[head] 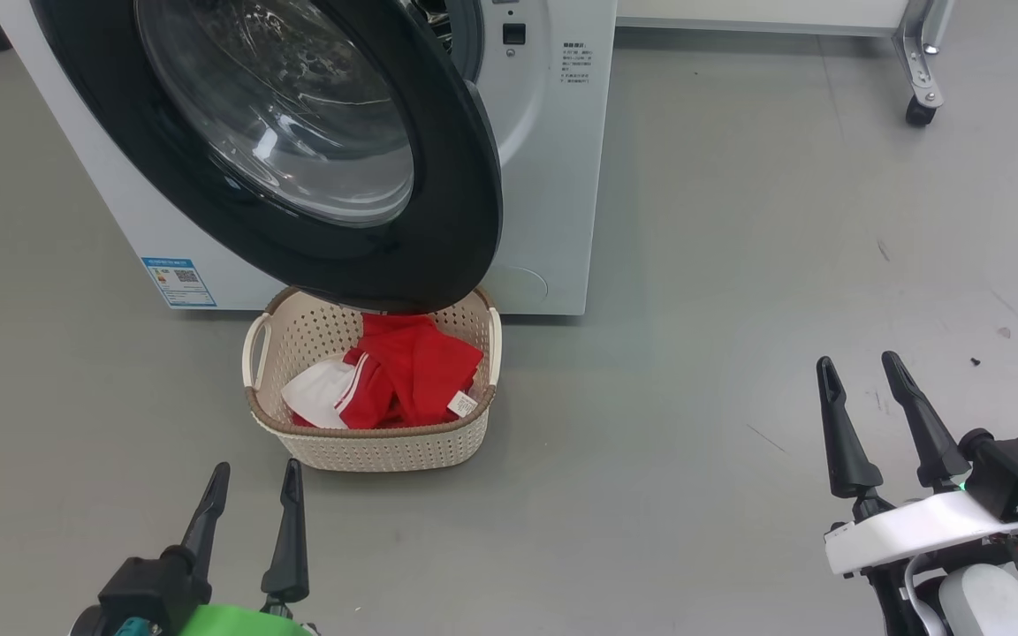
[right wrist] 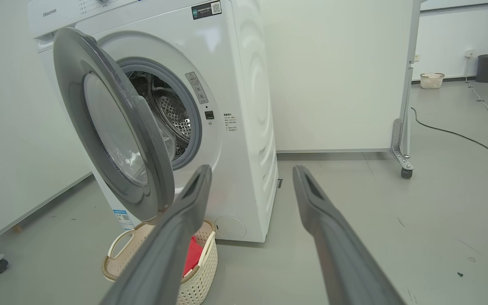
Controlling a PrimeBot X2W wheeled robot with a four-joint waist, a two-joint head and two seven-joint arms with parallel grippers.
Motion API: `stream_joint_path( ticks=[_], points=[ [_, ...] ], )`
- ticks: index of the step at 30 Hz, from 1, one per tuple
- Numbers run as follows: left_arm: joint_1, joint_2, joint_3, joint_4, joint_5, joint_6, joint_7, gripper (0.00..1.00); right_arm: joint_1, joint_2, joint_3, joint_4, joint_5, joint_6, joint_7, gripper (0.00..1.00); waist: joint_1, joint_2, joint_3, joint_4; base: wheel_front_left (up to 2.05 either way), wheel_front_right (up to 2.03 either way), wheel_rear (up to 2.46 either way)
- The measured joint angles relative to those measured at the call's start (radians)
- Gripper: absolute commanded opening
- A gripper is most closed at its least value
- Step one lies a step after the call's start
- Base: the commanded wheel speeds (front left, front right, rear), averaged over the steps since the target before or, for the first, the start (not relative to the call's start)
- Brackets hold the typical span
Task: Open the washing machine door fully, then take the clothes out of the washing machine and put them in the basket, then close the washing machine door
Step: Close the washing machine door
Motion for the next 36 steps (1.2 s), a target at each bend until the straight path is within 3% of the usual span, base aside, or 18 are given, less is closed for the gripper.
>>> stream_joint_path(
  ticks=[31,32,33,34,35,36],
  points=[
    [0.020,-0.031,0.040,0.008,0.039,-0.030,0.000,1.00,0.000,0.004,0.003,0.004,0.000,0.000,0.000,1.00,0.0000,0.0000,-0.006,0.000,0.00,0.00,0.00],
    [0.020,-0.032,0.040,0.009,0.039,-0.030,0.000,1.00,0.000,0.004,0.005,0.004,0.000,0.000,0.000,0.78,0.0000,0.0000,-0.006,0.001,0.00,0.00,0.00],
    [0.020,-0.032,0.040,0.009,0.039,-0.031,0.000,1.00,0.000,0.004,0.008,0.004,0.000,0.000,0.000,0.78,0.0000,0.0000,-0.006,0.001,0.00,0.00,0.00],
    [0.021,-0.033,0.040,0.009,0.040,-0.035,0.000,1.00,0.000,0.004,0.010,0.003,0.000,0.000,0.000,0.32,0.0000,0.0000,-0.005,0.001,0.00,0.00,0.00],
    [0.021,-0.033,0.040,0.009,0.044,-0.038,0.000,1.00,0.000,0.003,0.011,0.003,0.000,0.000,0.000,0.00,0.0000,0.0000,-0.003,0.002,0.00,0.00,0.00],
    [0.021,-0.034,0.040,0.012,0.046,-0.039,0.000,1.00,0.000,0.002,0.017,-0.001,0.000,0.000,0.000,0.00,0.0000,0.0000,-0.002,0.003,0.00,0.00,0.00]
  ],
)
